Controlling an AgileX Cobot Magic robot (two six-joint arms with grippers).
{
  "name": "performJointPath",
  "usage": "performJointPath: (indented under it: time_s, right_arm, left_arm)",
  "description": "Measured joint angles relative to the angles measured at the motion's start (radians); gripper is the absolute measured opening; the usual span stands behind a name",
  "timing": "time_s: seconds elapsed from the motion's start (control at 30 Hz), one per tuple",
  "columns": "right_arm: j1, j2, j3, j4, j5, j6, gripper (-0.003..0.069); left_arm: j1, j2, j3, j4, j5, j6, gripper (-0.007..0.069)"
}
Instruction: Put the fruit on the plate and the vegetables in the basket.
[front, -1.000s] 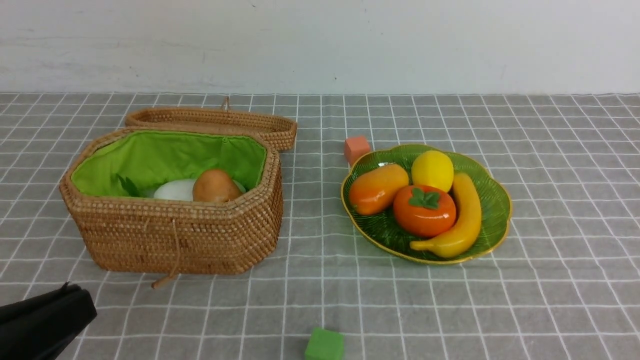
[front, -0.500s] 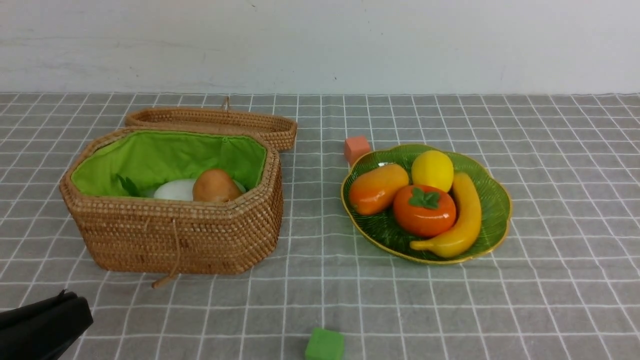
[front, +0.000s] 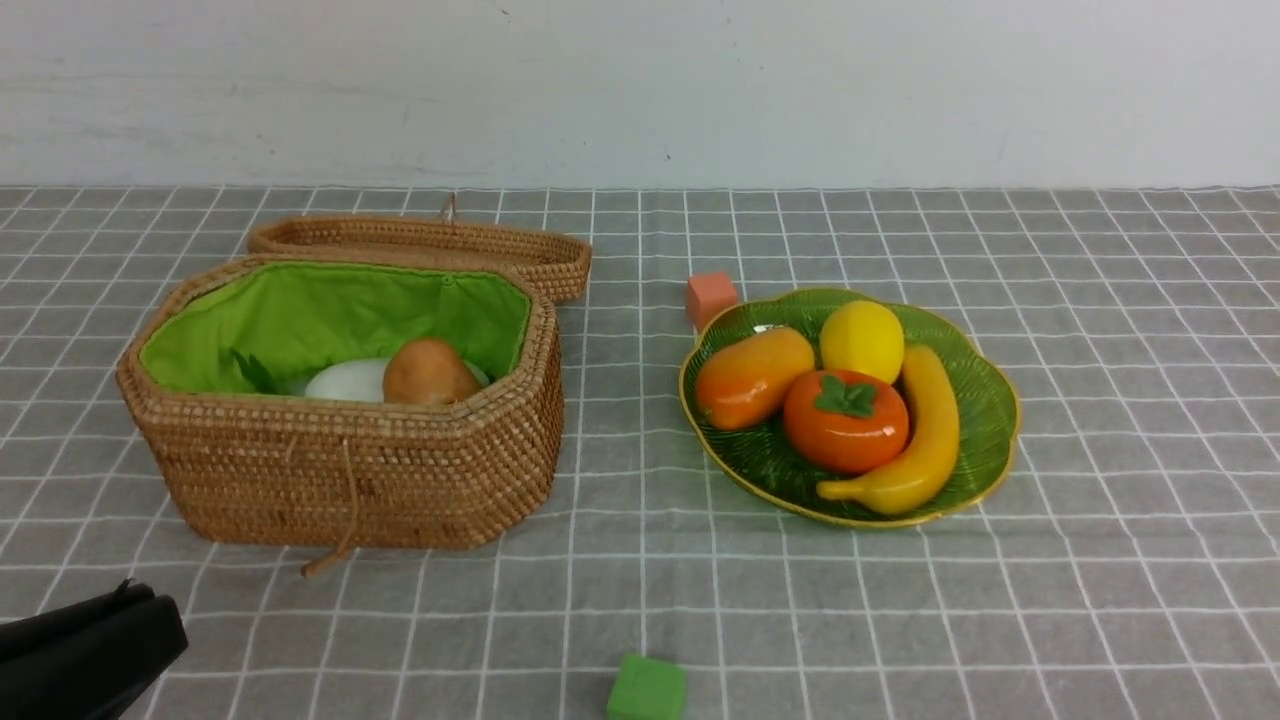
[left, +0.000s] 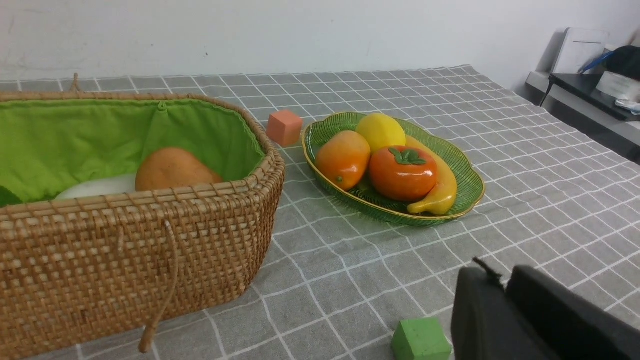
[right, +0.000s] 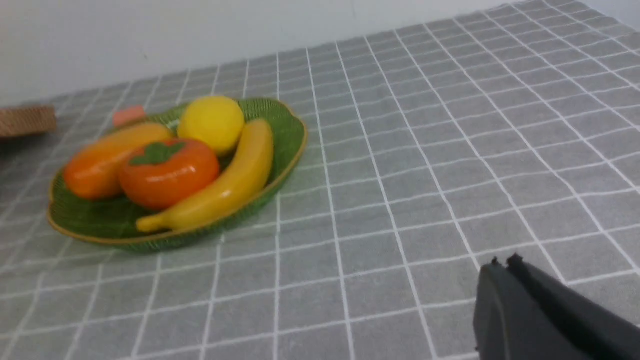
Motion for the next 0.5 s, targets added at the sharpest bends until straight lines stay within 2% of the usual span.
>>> performJointPath:
  time_s: [0.23, 0.5]
  right_arm:
    - [-0.001, 0.000, 0.050, -0.010, 0.015, -0.026, -0.0019]
    - [-0.002, 0.000, 0.047, 0.035, 0.033, -0.028, -0.0019]
  left_arm:
    - [0.000, -0.002, 0.000, 0.000, 0.001, 0.000, 0.0077]
    - [0.000, -0.002, 0.000, 0.000, 0.001, -0.001, 0.0086]
